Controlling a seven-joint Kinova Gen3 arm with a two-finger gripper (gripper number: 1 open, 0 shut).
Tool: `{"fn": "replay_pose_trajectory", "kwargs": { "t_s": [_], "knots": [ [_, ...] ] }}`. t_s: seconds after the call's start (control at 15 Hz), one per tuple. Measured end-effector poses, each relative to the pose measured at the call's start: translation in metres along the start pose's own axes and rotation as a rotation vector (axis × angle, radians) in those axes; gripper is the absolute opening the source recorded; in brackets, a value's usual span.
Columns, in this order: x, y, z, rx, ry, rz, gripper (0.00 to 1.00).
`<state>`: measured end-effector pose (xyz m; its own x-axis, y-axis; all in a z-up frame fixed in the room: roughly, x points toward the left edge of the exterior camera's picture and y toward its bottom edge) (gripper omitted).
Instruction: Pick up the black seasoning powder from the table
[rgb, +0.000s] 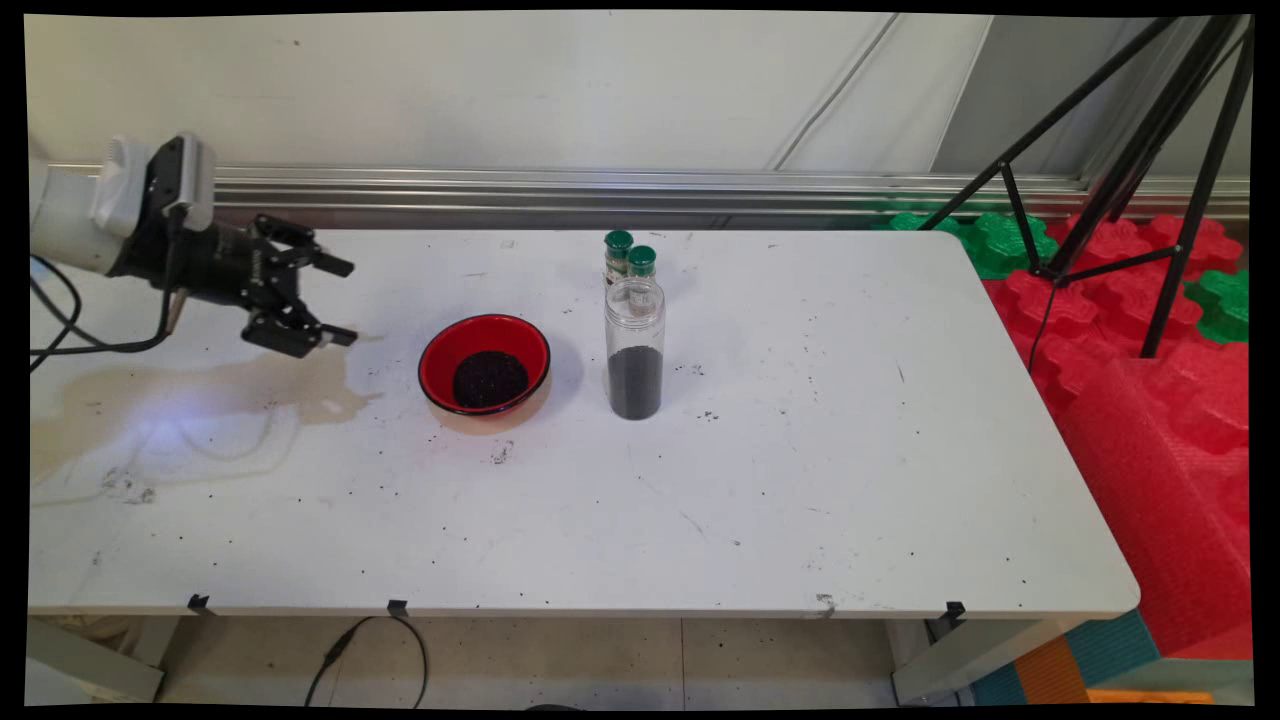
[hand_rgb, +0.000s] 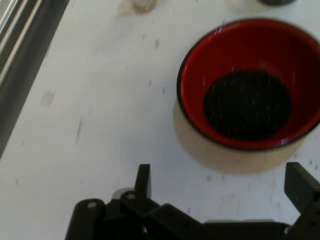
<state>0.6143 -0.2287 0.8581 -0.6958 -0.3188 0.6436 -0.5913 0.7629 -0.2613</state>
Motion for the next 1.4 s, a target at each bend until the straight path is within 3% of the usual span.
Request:
{"fn": "replay_pose_trajectory", "kwargs": {
  "t_s": [0.67,1.4],
  "knots": [
    [0.050,-0.011,0.037,-0.085,0.089,0.108,1.00],
    [0.089,-0.024,0.102,-0.217,0.191,0.186,1.00]
  ]
}}
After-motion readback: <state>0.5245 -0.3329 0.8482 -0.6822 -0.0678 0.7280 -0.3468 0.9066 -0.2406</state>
